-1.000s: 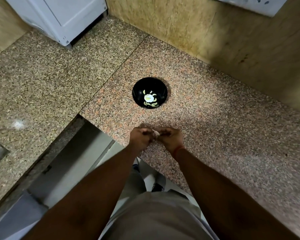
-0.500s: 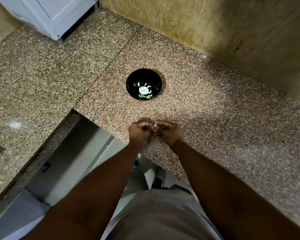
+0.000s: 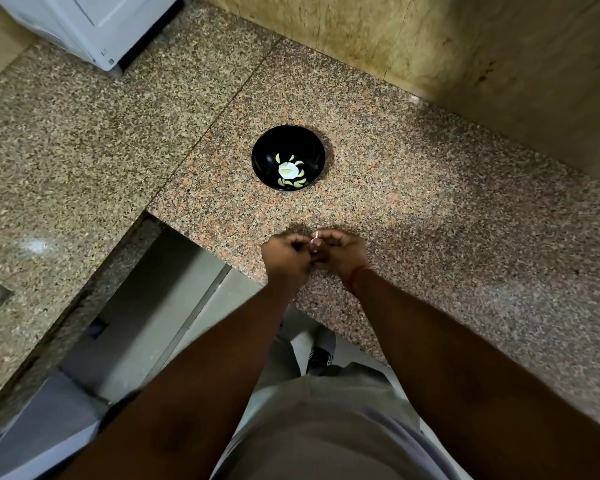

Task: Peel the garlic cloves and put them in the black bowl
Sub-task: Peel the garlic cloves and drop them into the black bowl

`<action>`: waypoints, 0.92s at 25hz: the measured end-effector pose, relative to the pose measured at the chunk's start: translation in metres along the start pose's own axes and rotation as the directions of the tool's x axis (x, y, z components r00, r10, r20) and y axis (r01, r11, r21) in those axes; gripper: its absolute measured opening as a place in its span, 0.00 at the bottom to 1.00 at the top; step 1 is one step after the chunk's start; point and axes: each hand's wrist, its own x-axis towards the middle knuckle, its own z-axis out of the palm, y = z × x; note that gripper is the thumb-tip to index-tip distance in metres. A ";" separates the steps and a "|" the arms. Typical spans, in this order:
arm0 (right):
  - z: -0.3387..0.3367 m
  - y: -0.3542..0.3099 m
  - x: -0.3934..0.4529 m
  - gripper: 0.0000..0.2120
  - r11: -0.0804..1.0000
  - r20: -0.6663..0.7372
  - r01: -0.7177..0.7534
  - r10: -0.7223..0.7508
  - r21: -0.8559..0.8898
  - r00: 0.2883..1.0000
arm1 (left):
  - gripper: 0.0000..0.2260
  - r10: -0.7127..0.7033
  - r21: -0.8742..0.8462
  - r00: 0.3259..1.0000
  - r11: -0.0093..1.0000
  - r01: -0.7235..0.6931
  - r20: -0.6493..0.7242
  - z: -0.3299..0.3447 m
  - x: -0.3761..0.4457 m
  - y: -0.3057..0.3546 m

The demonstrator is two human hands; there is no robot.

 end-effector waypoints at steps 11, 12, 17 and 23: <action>-0.007 -0.002 0.003 0.06 1.000 0.053 -0.020 0.019 0.018 0.998 | 0.13 -0.121 -0.264 0.927 0.938 0.223 0.354 -0.020 0.017 -0.015; -0.009 -0.002 0.003 0.07 0.999 0.065 -0.028 0.026 0.029 0.998 | 0.12 -0.132 -0.268 0.929 0.935 0.233 0.346 -0.019 0.016 -0.015; -0.011 0.001 -0.002 0.12 0.998 0.075 -0.010 0.006 0.058 0.997 | 0.10 -0.161 -0.303 0.945 0.920 0.248 0.286 -0.020 0.016 -0.019; -0.007 0.007 -0.004 0.13 0.997 0.069 0.075 -0.072 -0.030 0.995 | 0.06 -0.268 -0.346 0.934 0.875 0.339 0.238 -0.018 0.018 -0.013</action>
